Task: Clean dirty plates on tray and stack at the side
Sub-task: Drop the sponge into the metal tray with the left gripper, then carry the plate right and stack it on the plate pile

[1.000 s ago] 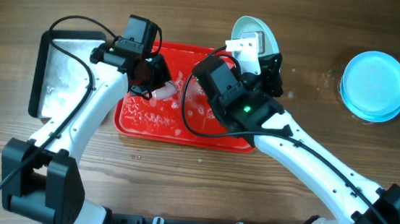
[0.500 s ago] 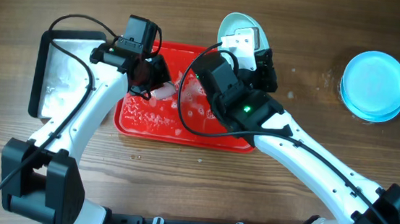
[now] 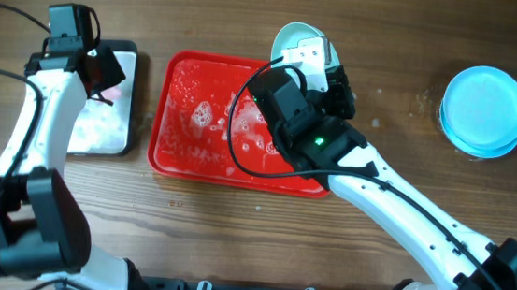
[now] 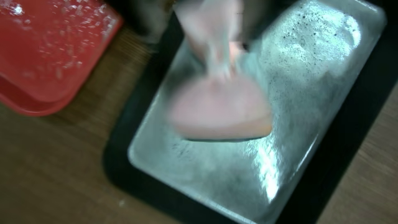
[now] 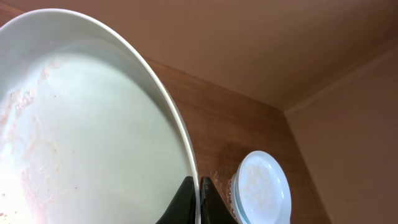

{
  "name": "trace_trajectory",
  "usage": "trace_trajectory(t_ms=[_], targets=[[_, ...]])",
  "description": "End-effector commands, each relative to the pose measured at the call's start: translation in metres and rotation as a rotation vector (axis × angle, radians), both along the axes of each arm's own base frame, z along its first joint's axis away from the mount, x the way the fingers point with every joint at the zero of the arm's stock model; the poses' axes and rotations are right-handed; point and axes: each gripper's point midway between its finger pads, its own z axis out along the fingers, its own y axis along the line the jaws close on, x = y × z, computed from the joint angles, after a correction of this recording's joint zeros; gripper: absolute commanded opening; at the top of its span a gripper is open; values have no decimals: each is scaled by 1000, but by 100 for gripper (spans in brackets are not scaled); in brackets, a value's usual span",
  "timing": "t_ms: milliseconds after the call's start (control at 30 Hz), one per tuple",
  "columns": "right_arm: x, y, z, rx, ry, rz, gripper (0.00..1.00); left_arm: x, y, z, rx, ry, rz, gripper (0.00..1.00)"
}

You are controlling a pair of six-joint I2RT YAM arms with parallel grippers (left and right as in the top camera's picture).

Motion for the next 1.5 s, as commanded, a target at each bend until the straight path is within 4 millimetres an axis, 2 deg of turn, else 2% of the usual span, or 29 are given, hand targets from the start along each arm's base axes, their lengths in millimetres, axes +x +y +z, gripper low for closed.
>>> trace_trajectory(t_ms=[0,133,233,300,367,433,467,500,567,633,700,767,867,967,1067,1167,1333,1467], targets=[[2,-1,-4,-9,9,-4,4,0,7,-18,27,59,-12,98],[3,1,-2,4,-4,-4,4,-1,7,-8,16,43,6,100],[6,4,13,-7,-34,25,4,-7,-6,23,-37,23,-22,100],[11,8,27,-69,-43,70,4,-11,-24,44,-110,-15,-70,100],[15,18,20,-97,2,139,4,-14,-51,65,-200,-68,-143,100],[14,12,20,-141,3,112,4,-14,-66,73,-239,-91,-185,100],[12,-2,37,-161,-65,17,4,-14,-75,75,-262,-97,-209,100],[11,-2,41,-151,-80,14,4,-14,-84,76,-286,-99,-235,100],[13,16,24,-115,-1,141,4,-14,-98,76,-305,-95,-268,100],[10,4,35,-123,-49,62,4,-14,-106,76,-306,-93,-287,100],[10,18,19,-92,24,162,4,-14,-112,76,-306,-91,-302,100],[11,10,17,-96,30,133,4,-14,-112,76,-306,-91,-303,100],[10,-2,24,-132,0,67,4,-14,-112,76,-306,-90,-303,100],[13,-18,48,-177,-90,-35,4,-14,-112,76,-307,-90,-303,100],[14,-19,69,-234,-138,-68,4,-14,-112,76,-306,-91,-304,100],[7,-24,82,-299,-152,-123,4,-14,-112,76,-306,-90,-303,100],[7,-15,89,-371,-126,-83,4,-14,-112,76,-306,-90,-303,100],[0,7,90,-381,-131,-18,4,-14,-112,76,-306,-90,-303,100]])
